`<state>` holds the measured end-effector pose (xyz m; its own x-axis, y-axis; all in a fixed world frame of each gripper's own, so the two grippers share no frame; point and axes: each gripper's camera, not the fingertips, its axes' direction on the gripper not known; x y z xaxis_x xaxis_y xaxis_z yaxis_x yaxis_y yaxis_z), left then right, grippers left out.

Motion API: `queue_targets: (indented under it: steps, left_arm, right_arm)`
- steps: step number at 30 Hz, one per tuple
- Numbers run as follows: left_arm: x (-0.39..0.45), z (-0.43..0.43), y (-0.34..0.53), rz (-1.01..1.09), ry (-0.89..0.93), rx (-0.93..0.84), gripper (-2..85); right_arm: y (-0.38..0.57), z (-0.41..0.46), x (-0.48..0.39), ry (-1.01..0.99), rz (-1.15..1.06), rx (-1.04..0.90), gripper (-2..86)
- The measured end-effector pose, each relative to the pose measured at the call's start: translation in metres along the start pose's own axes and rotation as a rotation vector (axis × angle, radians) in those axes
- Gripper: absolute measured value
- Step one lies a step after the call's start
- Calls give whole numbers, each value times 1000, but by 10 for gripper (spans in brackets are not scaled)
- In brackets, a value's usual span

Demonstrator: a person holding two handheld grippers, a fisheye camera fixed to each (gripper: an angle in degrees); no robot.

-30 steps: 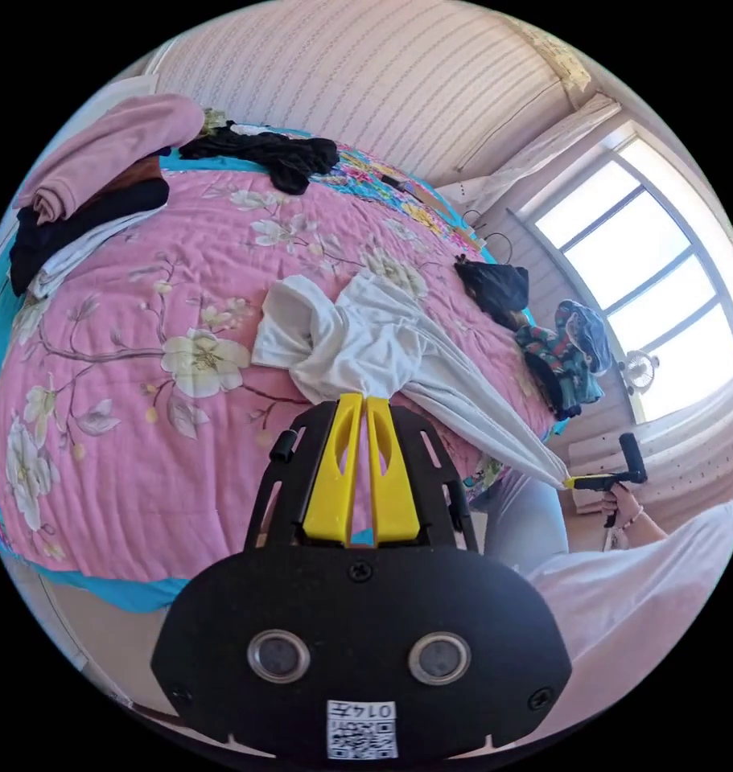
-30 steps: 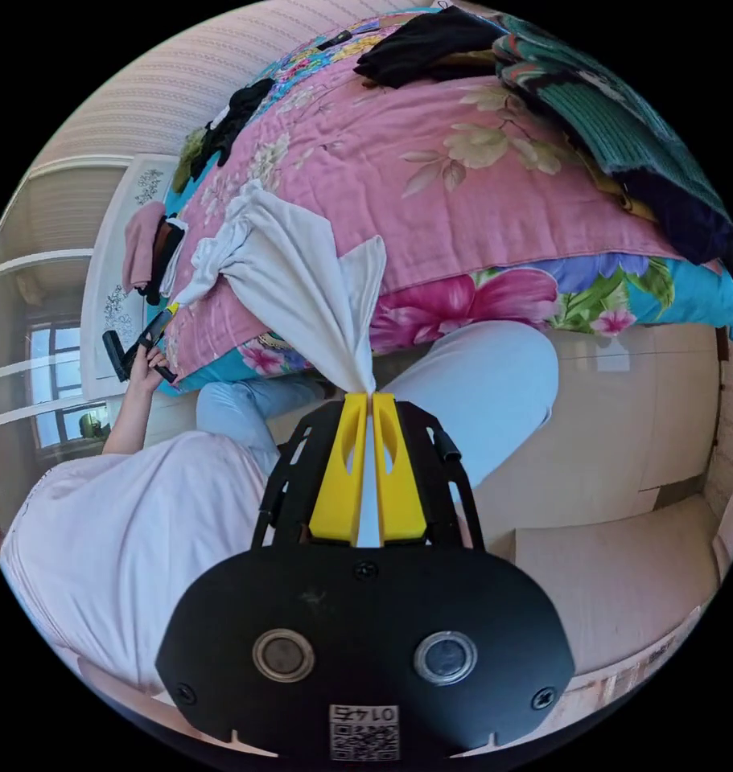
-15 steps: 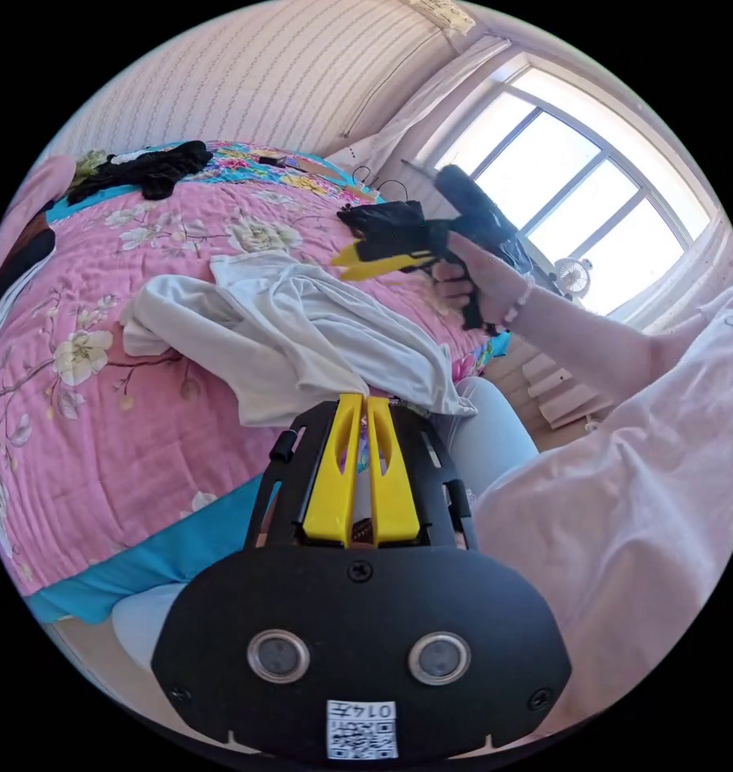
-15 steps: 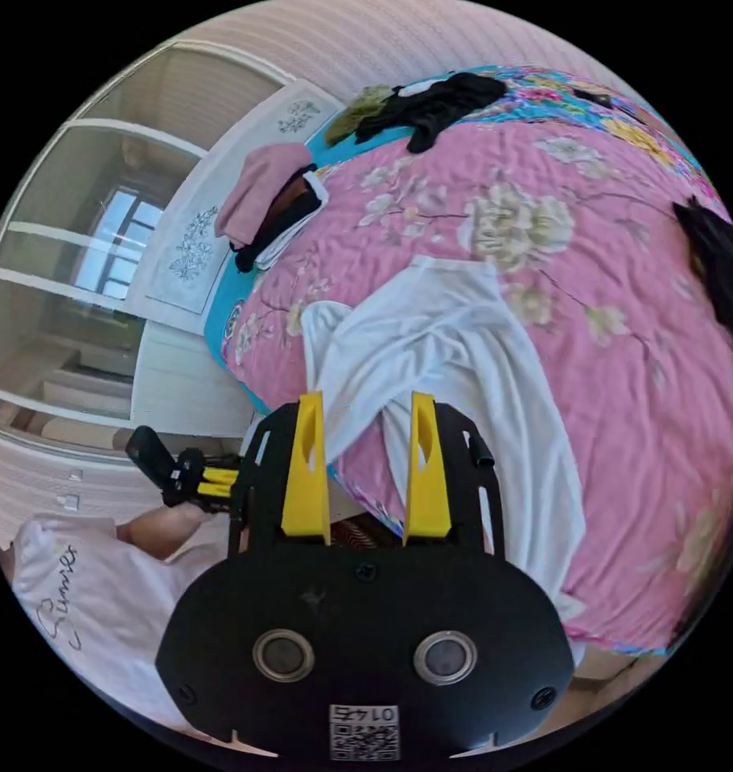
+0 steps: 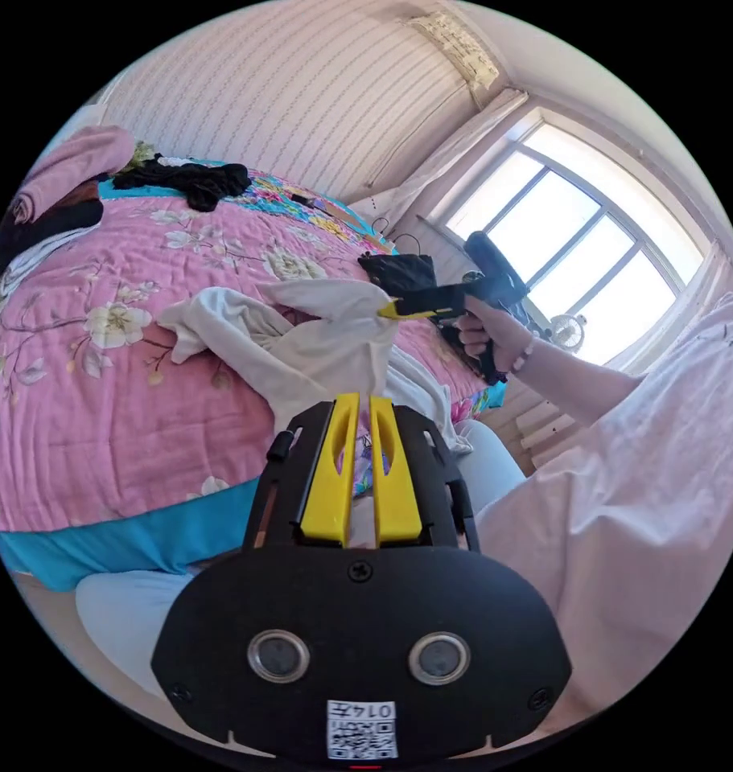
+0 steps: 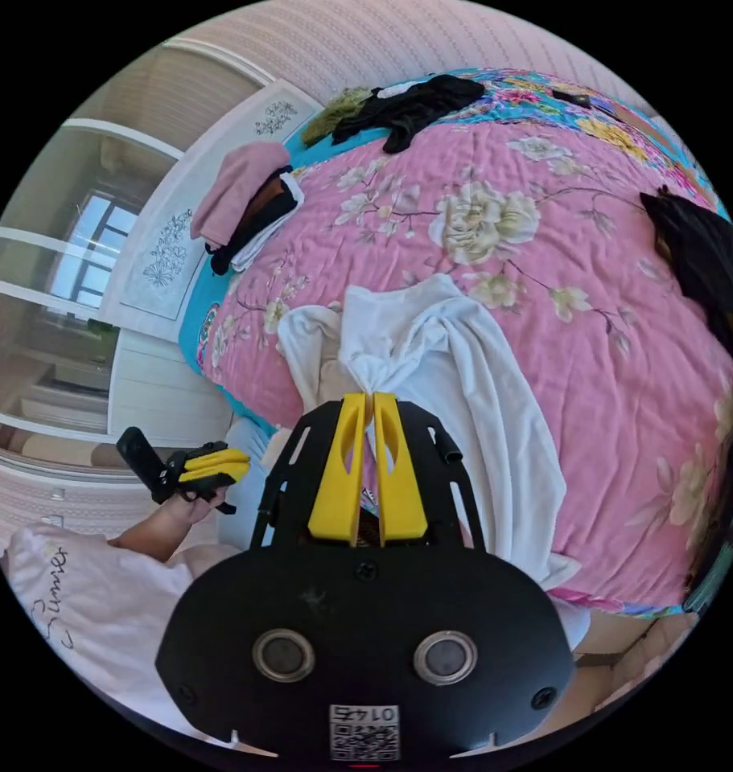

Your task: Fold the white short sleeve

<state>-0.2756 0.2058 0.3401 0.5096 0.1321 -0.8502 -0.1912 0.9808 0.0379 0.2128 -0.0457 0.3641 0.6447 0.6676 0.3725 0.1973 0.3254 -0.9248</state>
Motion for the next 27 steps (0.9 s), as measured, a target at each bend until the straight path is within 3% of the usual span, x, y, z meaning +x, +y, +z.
queue_targets:
  steps: [5,8,18,21,24,27]
  left_arm:
    - [-31,-1,-2,-81,-171,64,97]
    - [-37,15,-10,-93,-167,57,119]
    - [-42,75,-19,-116,-209,-92,159]
    - [-42,75,-18,-123,-238,-94,141]
    - [-42,70,-15,-134,-262,-90,107]
    - [-48,61,-14,-220,-214,-105,5]
  right_arm:
    - [61,-28,42,-64,195,100,10]
    - [85,-24,51,-106,264,112,16]
    - [118,-8,10,69,178,175,158]
    - [121,6,5,90,162,140,149]
    - [122,17,-5,86,138,70,49]
    - [130,18,-10,11,126,30,18]
